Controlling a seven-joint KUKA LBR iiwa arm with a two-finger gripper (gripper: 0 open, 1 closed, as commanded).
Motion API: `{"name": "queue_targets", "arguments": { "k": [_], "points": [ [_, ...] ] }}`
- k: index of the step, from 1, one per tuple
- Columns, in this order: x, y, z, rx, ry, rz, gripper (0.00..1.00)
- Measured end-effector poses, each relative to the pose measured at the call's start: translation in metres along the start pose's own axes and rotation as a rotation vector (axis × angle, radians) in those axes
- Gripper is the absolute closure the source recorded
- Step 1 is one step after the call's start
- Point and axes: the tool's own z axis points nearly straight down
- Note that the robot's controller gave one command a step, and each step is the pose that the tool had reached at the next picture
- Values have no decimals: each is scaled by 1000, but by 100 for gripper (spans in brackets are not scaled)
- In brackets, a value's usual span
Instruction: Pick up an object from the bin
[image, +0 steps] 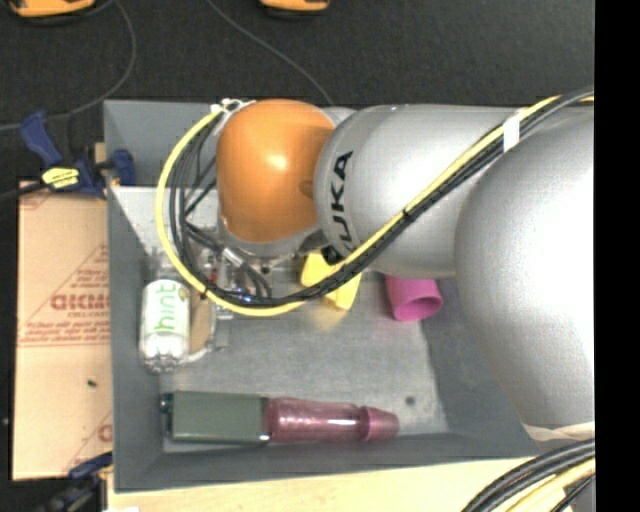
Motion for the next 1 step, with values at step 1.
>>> {"name": "queue_targets", "arguments": {
  "k": [1],
  "points": [
    [-41,-9,-5,-1,-8,-38,0]
  ]
}}
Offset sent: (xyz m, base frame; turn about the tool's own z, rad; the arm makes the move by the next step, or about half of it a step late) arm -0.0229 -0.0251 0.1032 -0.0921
